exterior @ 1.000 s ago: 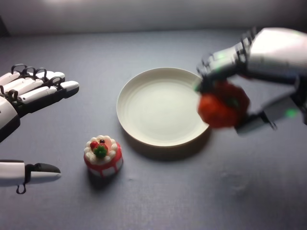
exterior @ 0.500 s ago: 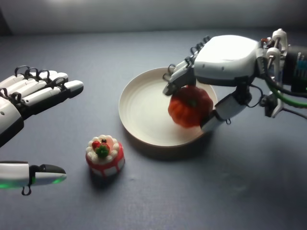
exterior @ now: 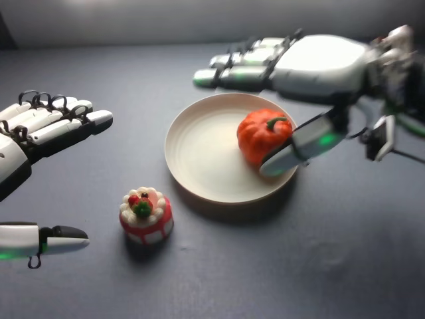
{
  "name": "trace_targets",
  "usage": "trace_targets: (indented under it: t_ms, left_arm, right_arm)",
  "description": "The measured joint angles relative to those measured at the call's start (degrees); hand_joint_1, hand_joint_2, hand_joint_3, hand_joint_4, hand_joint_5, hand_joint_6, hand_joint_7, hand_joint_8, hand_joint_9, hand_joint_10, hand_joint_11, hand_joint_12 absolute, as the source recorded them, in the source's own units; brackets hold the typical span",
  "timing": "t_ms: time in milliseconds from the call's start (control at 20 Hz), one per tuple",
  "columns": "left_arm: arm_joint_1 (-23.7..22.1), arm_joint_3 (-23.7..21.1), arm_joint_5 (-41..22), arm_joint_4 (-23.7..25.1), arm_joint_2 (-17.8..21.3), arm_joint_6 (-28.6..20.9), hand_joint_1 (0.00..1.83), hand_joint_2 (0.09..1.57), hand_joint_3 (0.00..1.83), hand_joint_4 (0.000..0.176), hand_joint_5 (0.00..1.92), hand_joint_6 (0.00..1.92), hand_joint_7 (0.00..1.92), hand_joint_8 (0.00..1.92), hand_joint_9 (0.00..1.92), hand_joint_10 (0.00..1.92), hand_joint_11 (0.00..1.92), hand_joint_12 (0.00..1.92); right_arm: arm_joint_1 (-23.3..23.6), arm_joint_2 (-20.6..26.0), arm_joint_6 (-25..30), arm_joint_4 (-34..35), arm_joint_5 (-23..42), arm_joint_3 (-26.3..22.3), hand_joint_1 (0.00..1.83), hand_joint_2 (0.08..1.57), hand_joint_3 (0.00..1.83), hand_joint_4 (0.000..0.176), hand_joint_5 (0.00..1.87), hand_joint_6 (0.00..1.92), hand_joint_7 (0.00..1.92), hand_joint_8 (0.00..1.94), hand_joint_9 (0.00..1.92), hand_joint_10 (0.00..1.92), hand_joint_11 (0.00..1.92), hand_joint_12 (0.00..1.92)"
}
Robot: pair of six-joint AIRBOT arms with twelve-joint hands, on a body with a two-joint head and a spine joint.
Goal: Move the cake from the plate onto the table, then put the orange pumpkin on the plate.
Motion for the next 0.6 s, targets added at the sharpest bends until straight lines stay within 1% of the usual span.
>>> trace_targets:
  t_ms: [50, 100, 150, 200, 250, 300, 350, 400, 450, 500, 550, 600]
  left_arm:
    - [0.42, -0.04, -0.68, -0.72, -0.04, -0.13, 0.94, 0.89, 0.0, 0.071, 0.19, 0.0, 0.12, 0.0, 0.08, 0.0, 0.0, 0.4]
    - [0.63, -0.02, -1.27, -1.73, -0.15, -0.22, 0.93, 0.88, 0.0, 0.054, 0.16, 0.0, 0.09, 0.0, 0.05, 0.0, 0.0, 0.35]
    - [0.61, -0.02, -1.95, -2.43, -0.52, -0.35, 0.99, 0.87, 0.0, 0.042, 0.16, 0.0, 0.1, 0.0, 0.07, 0.01, 0.0, 0.44]
    - [0.63, 0.15, -2.99, -2.56, -0.98, -1.27, 0.96, 0.9, 0.01, 0.026, 0.12, 0.0, 0.09, 0.0, 0.09, 0.01, 0.0, 0.55]
    - [0.63, 0.55, -3.74, -2.27, -1.49, -2.32, 0.94, 0.91, 0.01, 0.028, 0.1, 0.0, 0.08, 0.0, 0.09, 0.01, 0.0, 0.62]
    - [0.79, 1.14, -5.07, -2.16, -2.23, -3.89, 0.94, 0.91, 0.01, 0.028, 0.1, 0.0, 0.08, 0.0, 0.09, 0.01, 0.0, 0.62]
    - [1.01, 1.27, -5.86, -2.51, -2.67, -4.68, 0.94, 0.89, 0.0, 0.05, 0.09, 0.0, 0.07, 0.0, 0.07, 0.0, 0.0, 0.63]
    - [1.64, 1.27, -6.58, -3.17, -2.75, -4.7, 0.94, 0.88, 0.0, 0.076, 0.04, 0.0, 0.05, 0.0, 0.05, 0.0, 0.0, 0.64]
    - [2.05, 1.27, -7.3, -4.07, -2.75, -4.87, 0.9, 0.89, 0.0, 0.085, 0.02, 0.0, 0.05, 0.0, 0.06, 0.0, 0.0, 0.71]
    - [2.08, 1.4, -8.35, -5.18, -2.89, -5.51, 0.87, 0.89, 0.0, 0.093, 0.0, 0.0, 0.06, 0.0, 0.09, 0.02, 0.0, 1.05]
    - [2.21, 1.92, -9.79, -5.64, -3.1, -6.16, 0.87, 0.89, 0.0, 0.093, 0.0, 0.0, 0.06, 0.0, 0.09, 0.02, 0.0, 1.05]
    - [2.34, 2.4, -11.98, -6.45, -3.5, -7.19, 0.86, 0.91, 0.01, 0.094, 0.0, 0.0, 0.06, 0.0, 0.1, 0.02, 0.0, 1.32]
  right_arm:
    - [-1.07, 2.67, -0.52, 3.91, 2.95, -1.14, 0.77, 0.88, 0.0, 0.173, 0.0, 0.0, 0.01, 0.01, 0.03, 0.03, 0.0, 0.48]
    - [-3.13, 5.22, -2.27, 8.79, 5.64, -2.51, 0.79, 0.87, 0.0, 0.176, 0.0, 0.0, 0.0, 0.0, 0.0, 0.0, 0.0, 0.02]
    - [-5.01, 6.75, -3.5, 11.72, 7.34, -3.72, 0.73, 0.88, 0.0, 0.175, 0.0, 0.0, 0.01, 0.0, 0.0, 0.0, 0.01, 0.01]
    - [-7.65, 8.24, -4.55, 14.27, 9.94, -5.33, 0.77, 0.89, 0.01, 0.145, 0.0, 0.0, 0.0, 0.0, 0.0, 0.0, 0.0, 0.0]
    - [-9.79, 9.09, -5.2, 15.8, 11.78, -6.54, 0.81, 0.89, 0.01, 0.129, 0.0, 0.0, 0.02, 0.01, 0.0, 0.0, 0.0, 0.0]
    - [-11.45, 9.77, -5.51, 17.66, 14.32, -8.07, 0.81, 0.89, 0.01, 0.129, 0.0, 0.0, 0.02, 0.01, 0.0, 0.0, 0.0, 0.0]
    - [-13.09, 10.54, -5.55, 19.02, 17.29, -9.33, 0.83, 0.92, 0.02, 0.113, 0.0, 0.0, 0.02, 0.01, 0.0, 0.0, 0.0, 0.0]
    - [-14.86, 11.45, -5.73, 21.29, 21.31, -10.71, 0.76, 0.94, 0.02, 0.116, 0.0, 0.0, 0.04, 0.01, 0.06, 0.02, 0.05, 0.02]
    - [-16.28, 12.07, -5.88, 23.32, 24.33, -11.54, 0.73, 0.96, 0.02, 0.128, 0.01, 0.0, 0.04, 0.01, 0.05, 0.02, 0.05, 0.02]
    - [-17.84, 12.68, -6.19, 25.55, 27.26, -12.37, 0.76, 0.96, 0.01, 0.136, 0.06, 0.0, 0.08, 0.0, 0.09, 0.01, 0.07, 0.05]
    - [-19.3, 13.05, -6.25, 27.5, 29.86, -13.03, 0.76, 0.96, 0.01, 0.136, 0.06, 0.0, 0.08, 0.0, 0.09, 0.01, 0.07, 0.05]
    - [-21.57, 13.57, -6.29, 29.38, 33.64, -14.05, 0.76, 0.97, 0.0, 0.122, 0.1, 0.0, 0.14, 0.01, 0.15, 0.01, 0.01, 0.36]
